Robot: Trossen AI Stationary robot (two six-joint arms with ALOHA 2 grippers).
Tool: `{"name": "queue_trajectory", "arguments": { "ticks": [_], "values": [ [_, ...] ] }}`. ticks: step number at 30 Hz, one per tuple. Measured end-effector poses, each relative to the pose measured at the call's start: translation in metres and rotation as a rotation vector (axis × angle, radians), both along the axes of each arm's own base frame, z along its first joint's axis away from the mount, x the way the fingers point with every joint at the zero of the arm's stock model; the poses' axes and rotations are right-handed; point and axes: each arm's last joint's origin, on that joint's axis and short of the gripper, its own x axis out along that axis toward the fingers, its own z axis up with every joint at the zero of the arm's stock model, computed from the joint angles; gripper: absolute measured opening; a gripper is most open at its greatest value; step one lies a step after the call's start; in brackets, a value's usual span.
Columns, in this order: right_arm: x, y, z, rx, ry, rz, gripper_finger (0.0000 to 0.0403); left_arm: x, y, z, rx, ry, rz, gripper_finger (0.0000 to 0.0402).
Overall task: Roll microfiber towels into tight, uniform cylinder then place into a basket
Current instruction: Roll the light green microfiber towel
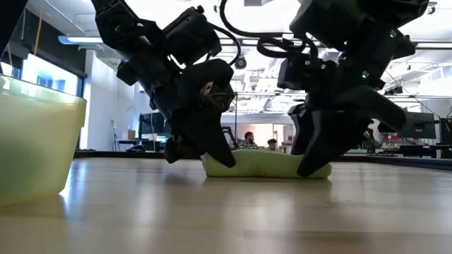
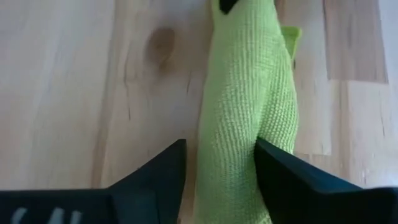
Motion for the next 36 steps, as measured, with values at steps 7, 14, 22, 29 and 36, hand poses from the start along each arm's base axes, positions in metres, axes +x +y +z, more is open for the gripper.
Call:
{"name": "queue_trajectory", "arguments": {
  "ticks": [7, 14, 22, 29, 36],
  "values": [
    [-0.001, 0.000, -0.013, 0.056, 0.052, -0.169, 0.0105, 0.001, -0.007, 0.010, 0.099, -0.060, -0.119, 0.0075],
    [-0.002, -0.001, -0.015, 0.073, 0.065, -0.233, 0.0015, -0.006, -0.017, 0.036, 0.159, -0.098, -0.210, 0.0133],
    [-0.001, -0.004, -0.015, 0.151, 0.066, -0.350, 0.0015, -0.011, -0.050, 0.058, 0.440, -0.192, -0.483, 0.0140],
    [0.000, -0.004, -0.015, 0.154, 0.055, -0.361, 0.0016, -0.008, -0.075, 0.038, 0.820, -0.112, -0.502, 0.0147],
    [0.000, -0.004, -0.015, 0.156, 0.050, -0.361, 0.0016, -0.010, -0.071, 0.021, 0.906, 0.002, -0.473, 0.0179]
  ]
}}
